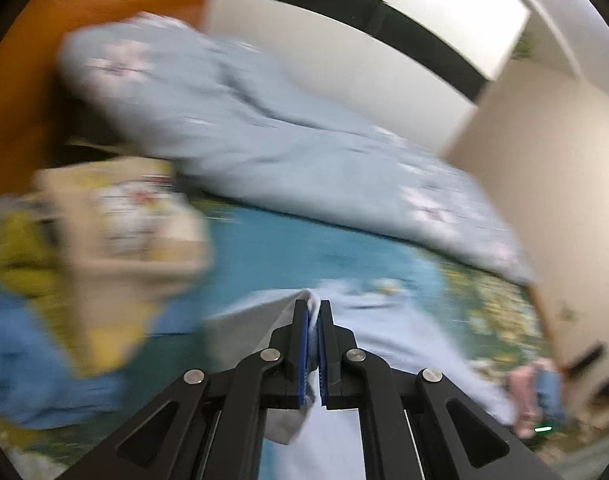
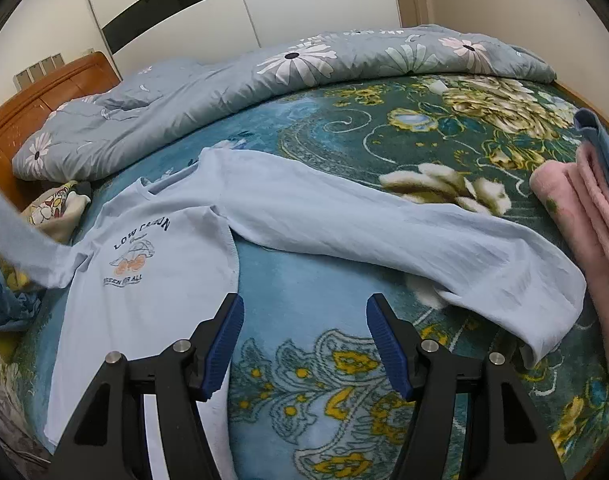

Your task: Fold clothes

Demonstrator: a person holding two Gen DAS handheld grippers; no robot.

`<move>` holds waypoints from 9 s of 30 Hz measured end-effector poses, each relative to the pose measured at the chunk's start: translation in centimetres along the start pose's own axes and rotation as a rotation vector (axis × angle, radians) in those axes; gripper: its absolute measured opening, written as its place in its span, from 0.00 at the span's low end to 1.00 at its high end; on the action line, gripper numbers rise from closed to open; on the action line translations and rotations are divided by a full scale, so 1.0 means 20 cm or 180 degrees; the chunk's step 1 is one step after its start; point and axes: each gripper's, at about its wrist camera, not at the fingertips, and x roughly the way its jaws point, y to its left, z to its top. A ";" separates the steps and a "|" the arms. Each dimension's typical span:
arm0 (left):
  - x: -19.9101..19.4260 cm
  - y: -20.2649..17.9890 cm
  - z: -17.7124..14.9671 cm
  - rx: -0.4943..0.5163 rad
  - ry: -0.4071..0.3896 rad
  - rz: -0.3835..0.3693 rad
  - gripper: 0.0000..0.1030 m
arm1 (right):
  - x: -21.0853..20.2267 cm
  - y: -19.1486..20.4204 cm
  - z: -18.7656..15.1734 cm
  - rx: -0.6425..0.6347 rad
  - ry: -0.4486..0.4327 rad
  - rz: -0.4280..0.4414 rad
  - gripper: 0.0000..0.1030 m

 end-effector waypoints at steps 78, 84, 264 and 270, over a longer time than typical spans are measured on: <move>0.57 0.33 -0.77 -0.0475 0.0023 0.0221 0.68 | -0.20 0.25 0.78 0.0114 -0.1219 -0.0216 0.03; 0.50 0.40 -0.80 -0.0584 0.0020 0.0255 0.68 | 0.15 0.79 0.88 -0.0210 -0.0930 0.0413 0.03; -0.17 0.24 -1.52 0.0020 0.0872 -0.0524 0.04 | 0.05 -0.11 -0.67 0.0983 0.0740 0.1735 0.12; -0.10 0.34 -1.57 -0.0308 0.1093 -0.0499 0.10 | 0.04 -0.10 -0.67 0.0980 0.0750 0.1727 0.12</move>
